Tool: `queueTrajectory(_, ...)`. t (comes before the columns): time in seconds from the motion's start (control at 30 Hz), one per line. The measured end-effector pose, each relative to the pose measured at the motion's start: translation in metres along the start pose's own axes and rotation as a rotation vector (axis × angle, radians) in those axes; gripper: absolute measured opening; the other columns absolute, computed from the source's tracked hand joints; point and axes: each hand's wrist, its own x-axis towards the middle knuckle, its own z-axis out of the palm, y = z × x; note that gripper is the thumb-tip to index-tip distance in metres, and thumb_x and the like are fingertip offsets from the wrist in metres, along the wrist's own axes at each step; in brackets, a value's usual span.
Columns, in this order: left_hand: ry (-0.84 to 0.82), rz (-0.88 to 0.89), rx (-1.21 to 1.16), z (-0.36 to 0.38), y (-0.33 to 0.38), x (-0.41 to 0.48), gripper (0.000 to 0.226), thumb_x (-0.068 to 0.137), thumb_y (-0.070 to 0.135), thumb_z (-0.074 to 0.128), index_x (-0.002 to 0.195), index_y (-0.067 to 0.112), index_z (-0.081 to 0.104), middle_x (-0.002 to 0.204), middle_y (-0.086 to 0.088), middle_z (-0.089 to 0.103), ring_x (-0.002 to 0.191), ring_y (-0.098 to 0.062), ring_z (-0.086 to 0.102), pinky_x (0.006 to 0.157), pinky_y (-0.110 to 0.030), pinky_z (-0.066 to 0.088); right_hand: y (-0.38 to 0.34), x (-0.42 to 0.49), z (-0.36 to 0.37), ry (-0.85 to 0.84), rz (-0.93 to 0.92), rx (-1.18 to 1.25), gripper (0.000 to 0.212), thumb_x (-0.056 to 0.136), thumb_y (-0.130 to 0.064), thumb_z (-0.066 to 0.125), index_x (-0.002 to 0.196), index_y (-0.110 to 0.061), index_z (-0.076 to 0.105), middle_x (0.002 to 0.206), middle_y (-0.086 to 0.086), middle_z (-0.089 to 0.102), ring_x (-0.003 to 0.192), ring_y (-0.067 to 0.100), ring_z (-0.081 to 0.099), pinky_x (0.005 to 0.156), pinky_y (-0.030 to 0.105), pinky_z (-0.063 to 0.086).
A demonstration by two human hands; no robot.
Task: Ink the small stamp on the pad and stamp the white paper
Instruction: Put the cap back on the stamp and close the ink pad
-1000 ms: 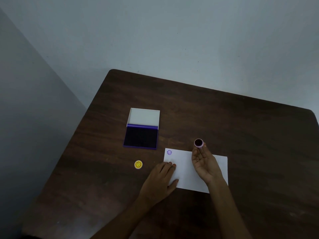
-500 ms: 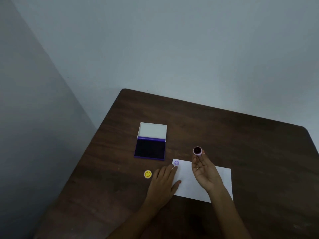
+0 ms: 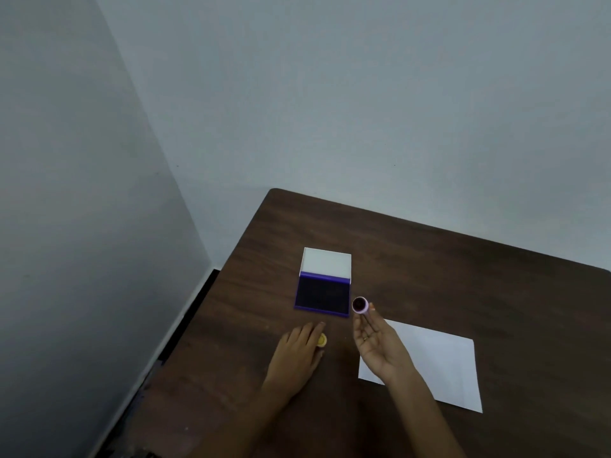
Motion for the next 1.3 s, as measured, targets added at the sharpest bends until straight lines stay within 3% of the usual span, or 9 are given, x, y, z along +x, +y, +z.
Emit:
queueTrajectory(0.13,-0.024,0.065,0.048,-0.004,-0.002,0.004,0.053,0.097,0.032,0.037,0.146,0.023,0.018,0.149,-0.005,0.029,0.131,-0.018,0.032,0.105,-0.032,0.030,0.016,0.000,0.001,0.027,0.025,0.008,0.010,0.086,-0.008,0.054,0.092,-0.004,0.061,0.066,0.013,0.075,0.059,0.019,0.072,0.051,0.026,0.059)
queueTrajectory(0.27,-0.048,0.149,0.034,-0.002,-0.002,0.010,0.042,0.097,0.020,0.041,0.138,0.016,0.037,0.146,-0.011,0.034,0.129,-0.022,0.036,0.103,-0.035,0.035,0.025,-0.001,0.000,0.042,0.034,0.000,0.010,0.087,-0.008,0.054,0.090,-0.002,0.061,0.065,0.014,0.074,0.057,0.020,0.072,0.050,0.026,0.058)
queueTrajectory(0.47,-0.010,0.076,-0.215,-0.009,0.001,0.015,0.028,0.096,0.018,0.043,0.121,0.011,0.054,0.131,-0.007,0.047,0.115,-0.016,0.046,0.094,-0.026,0.041,0.031,-0.001,-0.007,0.075,0.034,-0.051,0.009,0.087,-0.008,0.055,0.090,-0.001,0.061,0.063,0.013,0.074,0.056,0.019,0.071,0.047,0.024,0.058)
queueTrajectory(0.6,0.125,-0.314,-0.823,-0.033,0.009,0.021,0.023,0.093,0.015,0.051,0.114,0.015,0.059,0.118,-0.003,0.057,0.101,-0.008,0.053,0.085,-0.018,0.043,0.033,-0.001,-0.006,0.068,0.006,-0.084,0.010,0.086,-0.008,0.056,0.092,-0.002,0.061,0.063,0.012,0.075,0.064,0.020,0.072,0.048,0.024,0.058)
queueTrajectory(0.7,-0.058,-0.608,-1.619,-0.062,0.013,0.022,0.021,0.091,0.007,0.053,0.110,0.005,0.061,0.105,-0.008,0.062,0.096,-0.016,0.058,0.083,-0.025,0.049,0.031,0.000,-0.001,0.026,-0.055,-0.125,0.011,0.086,-0.006,0.054,0.093,-0.003,0.061,0.066,0.009,0.076,0.062,0.017,0.072,0.049,0.023,0.058)
queueTrajectory(0.77,-0.116,-0.655,-1.851,-0.075,0.011,0.021,0.015,0.090,0.003,0.054,0.101,0.002,0.064,0.098,-0.012,0.064,0.094,-0.020,0.060,0.083,-0.029,0.050,0.030,-0.001,0.004,-0.016,-0.109,-0.176,0.013,0.088,-0.005,0.052,0.095,-0.002,0.061,0.067,0.008,0.076,0.063,0.015,0.072,0.050,0.021,0.057)
queueTrajectory(0.97,-0.146,-0.673,-1.913,-0.089,0.008,0.015,0.013,0.087,0.001,0.057,0.098,-0.001,0.064,0.093,-0.016,0.067,0.087,-0.021,0.064,0.070,-0.024,0.056,0.029,0.006,0.009,-0.085,-0.200,-0.286,0.019,0.089,-0.004,0.050,0.104,0.001,0.060,0.073,0.004,0.077,0.071,0.012,0.072,0.062,0.019,0.059)
queueTrajectory(1.17,-0.129,-0.667,-1.900,-0.092,0.006,0.016,0.013,0.087,0.001,0.058,0.098,-0.002,0.064,0.094,-0.017,0.066,0.087,-0.021,0.064,0.068,-0.023,0.056,0.034,0.009,0.015,-0.080,-0.307,-0.458,0.015,0.085,-0.004,0.055,0.096,-0.007,0.065,0.084,0.005,0.073,0.075,0.012,0.071,0.066,0.017,0.057)
queueTrajectory(1.3,-0.110,-0.640,-1.871,-0.094,0.006,0.016,0.012,0.088,0.002,0.057,0.096,-0.002,0.065,0.091,-0.015,0.066,0.084,-0.019,0.064,0.066,-0.020,0.056,0.036,0.013,0.015,-0.010,-0.440,-0.733,0.014,0.083,-0.014,0.062,0.096,-0.019,0.065,0.103,0.009,0.067,0.098,0.022,0.064,0.088,0.032,0.053)
